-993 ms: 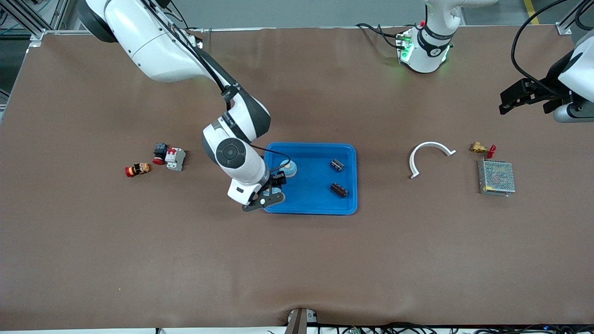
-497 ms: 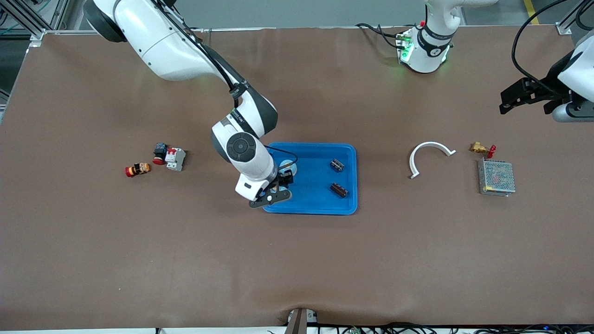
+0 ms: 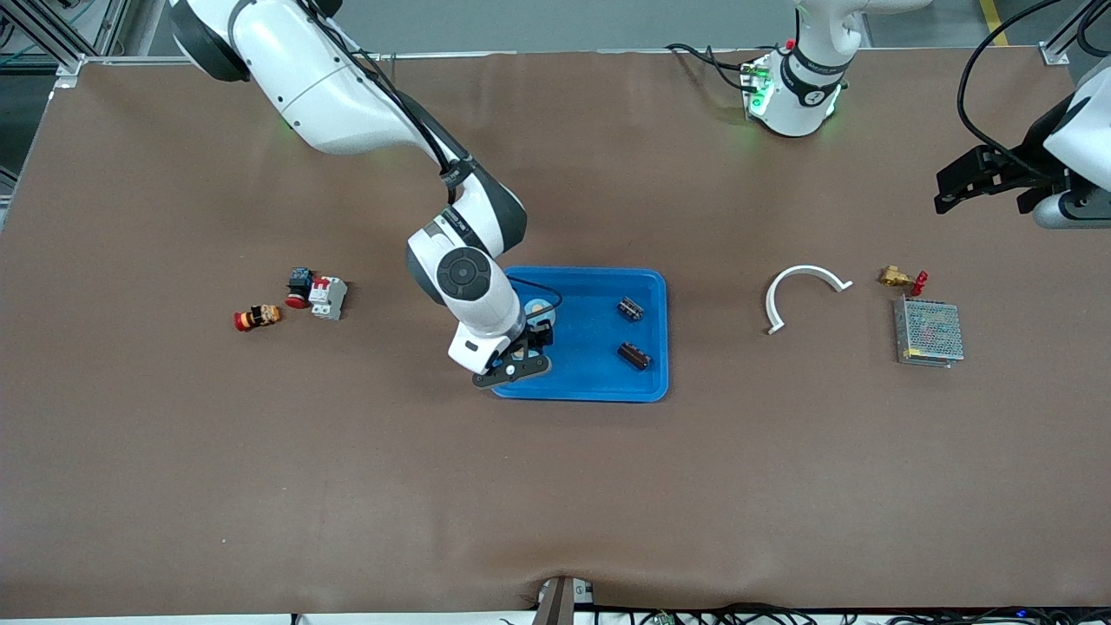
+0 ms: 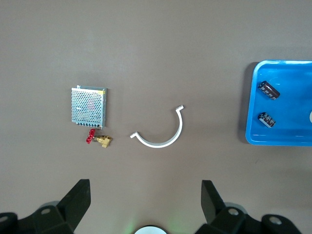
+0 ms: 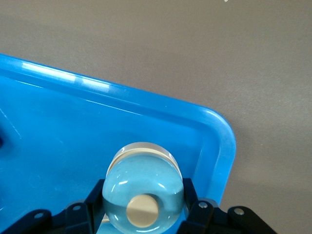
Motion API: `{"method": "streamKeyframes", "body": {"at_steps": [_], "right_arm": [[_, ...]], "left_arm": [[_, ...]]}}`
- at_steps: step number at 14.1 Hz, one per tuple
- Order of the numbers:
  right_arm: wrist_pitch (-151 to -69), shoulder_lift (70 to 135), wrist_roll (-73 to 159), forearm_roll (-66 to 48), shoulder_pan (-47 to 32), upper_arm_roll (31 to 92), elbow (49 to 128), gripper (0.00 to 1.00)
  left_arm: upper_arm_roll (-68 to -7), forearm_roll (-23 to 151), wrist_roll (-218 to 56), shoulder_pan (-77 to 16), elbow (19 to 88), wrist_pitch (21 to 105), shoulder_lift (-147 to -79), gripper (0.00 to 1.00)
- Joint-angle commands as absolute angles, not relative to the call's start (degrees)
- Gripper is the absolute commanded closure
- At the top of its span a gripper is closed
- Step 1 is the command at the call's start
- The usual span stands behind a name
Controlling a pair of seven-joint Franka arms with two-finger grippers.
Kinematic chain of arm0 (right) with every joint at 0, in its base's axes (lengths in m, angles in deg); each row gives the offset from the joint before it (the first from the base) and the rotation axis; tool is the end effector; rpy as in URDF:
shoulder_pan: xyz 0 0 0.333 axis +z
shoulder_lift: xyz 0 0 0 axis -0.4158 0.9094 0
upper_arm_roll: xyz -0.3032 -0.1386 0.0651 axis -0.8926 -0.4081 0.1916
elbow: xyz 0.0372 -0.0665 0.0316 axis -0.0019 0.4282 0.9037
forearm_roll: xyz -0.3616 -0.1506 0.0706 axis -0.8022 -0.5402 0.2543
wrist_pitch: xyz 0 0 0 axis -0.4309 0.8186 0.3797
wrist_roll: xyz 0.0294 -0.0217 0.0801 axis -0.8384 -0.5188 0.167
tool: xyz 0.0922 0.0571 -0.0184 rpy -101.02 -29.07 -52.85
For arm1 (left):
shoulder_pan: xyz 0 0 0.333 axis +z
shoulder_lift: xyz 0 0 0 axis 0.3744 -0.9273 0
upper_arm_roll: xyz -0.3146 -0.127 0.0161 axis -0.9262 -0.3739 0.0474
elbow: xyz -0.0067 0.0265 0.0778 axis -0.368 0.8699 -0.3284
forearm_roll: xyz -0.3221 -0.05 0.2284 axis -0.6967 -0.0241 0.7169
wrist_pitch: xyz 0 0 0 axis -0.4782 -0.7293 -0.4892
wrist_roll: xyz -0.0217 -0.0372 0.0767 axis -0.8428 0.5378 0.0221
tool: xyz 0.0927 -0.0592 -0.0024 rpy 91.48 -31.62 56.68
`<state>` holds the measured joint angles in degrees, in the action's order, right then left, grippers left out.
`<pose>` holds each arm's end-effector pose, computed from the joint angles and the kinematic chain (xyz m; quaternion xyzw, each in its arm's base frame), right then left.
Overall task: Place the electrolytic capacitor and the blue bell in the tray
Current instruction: 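Carry the light-blue bell over the tray with the right gripper, then lower the bell beside the first bell and open the right gripper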
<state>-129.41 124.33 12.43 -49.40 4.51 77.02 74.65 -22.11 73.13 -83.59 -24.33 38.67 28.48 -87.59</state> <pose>0.5985 0.4515 0.2311 -0.9919 -0.1101 -0.0219 0.0594 0.5455 -0.0492 0.6704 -0.9996 0.0099 0.0272 0.0060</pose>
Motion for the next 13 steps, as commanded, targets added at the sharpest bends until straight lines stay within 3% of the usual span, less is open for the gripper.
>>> {"method": "streamKeyframes", "body": {"at_steps": [1,13], "right_arm": [[-130.1,125.9,10.1,-50.3,6.5,75.6,72.9,0.54],[-131.3,127.7,9.9,-50.3,8.6,73.9,72.5,0.54]], "left_arm": [[-21.8,72.8,-84.7,-24.2,38.8,28.1,-87.0,0.0],[-21.7,72.3,-84.9,-23.8,38.6,29.7,-87.5,0.0]]}}
